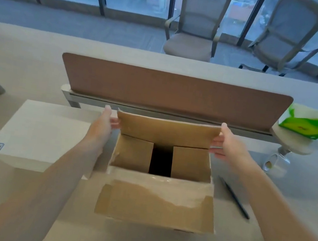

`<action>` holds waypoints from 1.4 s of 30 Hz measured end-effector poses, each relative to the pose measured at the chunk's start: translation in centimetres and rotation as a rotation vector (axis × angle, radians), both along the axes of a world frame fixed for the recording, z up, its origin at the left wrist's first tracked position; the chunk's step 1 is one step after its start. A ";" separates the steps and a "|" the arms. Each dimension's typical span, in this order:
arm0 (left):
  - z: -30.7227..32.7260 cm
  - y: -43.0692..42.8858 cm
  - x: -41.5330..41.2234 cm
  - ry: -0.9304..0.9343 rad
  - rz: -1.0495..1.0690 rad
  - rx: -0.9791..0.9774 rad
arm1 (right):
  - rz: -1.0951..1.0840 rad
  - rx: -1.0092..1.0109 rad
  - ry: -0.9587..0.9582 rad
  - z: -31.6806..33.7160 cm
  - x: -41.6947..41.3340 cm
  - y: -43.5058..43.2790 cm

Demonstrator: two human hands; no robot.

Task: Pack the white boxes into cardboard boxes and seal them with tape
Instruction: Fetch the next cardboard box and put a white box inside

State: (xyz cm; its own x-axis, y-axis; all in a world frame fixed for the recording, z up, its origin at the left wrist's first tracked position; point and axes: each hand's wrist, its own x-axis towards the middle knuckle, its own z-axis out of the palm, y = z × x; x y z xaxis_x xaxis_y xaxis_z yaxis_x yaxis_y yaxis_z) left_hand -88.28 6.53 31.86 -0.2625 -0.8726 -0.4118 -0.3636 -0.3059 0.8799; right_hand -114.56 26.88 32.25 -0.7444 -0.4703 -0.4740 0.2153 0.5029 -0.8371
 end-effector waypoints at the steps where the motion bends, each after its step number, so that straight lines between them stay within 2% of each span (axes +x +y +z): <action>1: 0.2 -0.1 -0.6 0.018 -0.020 -0.070 | -0.044 -0.073 0.088 -0.2 -0.1 -0.8; 2: -0.2 -0.2 -1.1 -0.013 -0.078 -0.199 | -0.058 -0.124 0.286 -0.7 -0.1 -1.3; 3: -1.1 -0.3 -1.4 -0.092 -0.163 -0.382 | -0.001 -0.135 0.573 -1.5 -0.1 -1.7; 5: -3.8 -0.6 -1.5 -0.317 -0.400 -0.767 | 0.290 -0.141 1.009 -3.8 0.1 -2.5; 6: -5.4 -0.9 -1.5 -0.420 -0.522 -0.899 | 0.474 -0.096 1.131 -5.2 0.1 -2.9; 8: -8.2 -1.3 -1.3 -0.533 -0.688 -0.974 | 0.743 0.068 1.288 -7.7 -0.4 -3.5; 11: -10.3 -2.1 -1.3 -0.559 -0.725 -0.882 | 0.890 0.353 1.188 -9.5 -0.7 -4.1; 13: -10.7 -2.2 -1.7 -0.528 -0.712 -0.821 | 0.891 0.405 1.132 -10.2 -1.1 -4.2; 15: -10.7 -2.3 -2.0 -0.548 -0.709 -0.757 | 0.855 0.414 1.158 -10.4 -1.1 -4.4; 20: -10.3 -2.1 -2.3 -0.595 -0.708 -0.725 | 0.762 0.359 1.217 -11.3 -1.1 -4.2; 26: -8.7 -2.5 -2.4 -0.657 -0.810 -0.662 | 0.795 0.302 1.128 -10.2 -1.2 -4.0; 29: -6.5 -2.6 -2.7 -0.564 -0.720 -0.707 | 0.727 0.127 1.115 -8.8 -0.6 -3.5; 31: -4.9 -1.8 -2.6 -0.495 -0.681 -0.758 | 0.579 -0.027 1.137 -7.8 0.1 -3.1; 33: -3.8 -0.8 -2.2 -0.507 -0.759 -0.736 | 0.461 -0.129 1.067 -6.7 1.3 -2.9; 34: -3.5 -0.2 -2.0 -0.568 -0.823 -0.681 | 0.469 -0.148 1.012 -6.1 2.0 -2.7; 36: -3.4 0.8 -1.6 -0.748 -0.915 -0.585 | 0.616 -0.124 0.886 -5.2 3.8 -2.3; 38: -3.4 1.9 -1.1 -0.874 -0.923 -0.536 | 0.817 -0.018 0.767 -4.5 5.5 -1.8; 40: -3.1 3.2 -0.4 -0.914 -0.882 -0.540 | 0.984 0.147 0.697 -4.5 6.8 -1.4; 42: -2.5 4.1 0.2 -0.894 -0.835 -0.577 | 1.071 0.216 0.631 -4.2 7.8 -0.9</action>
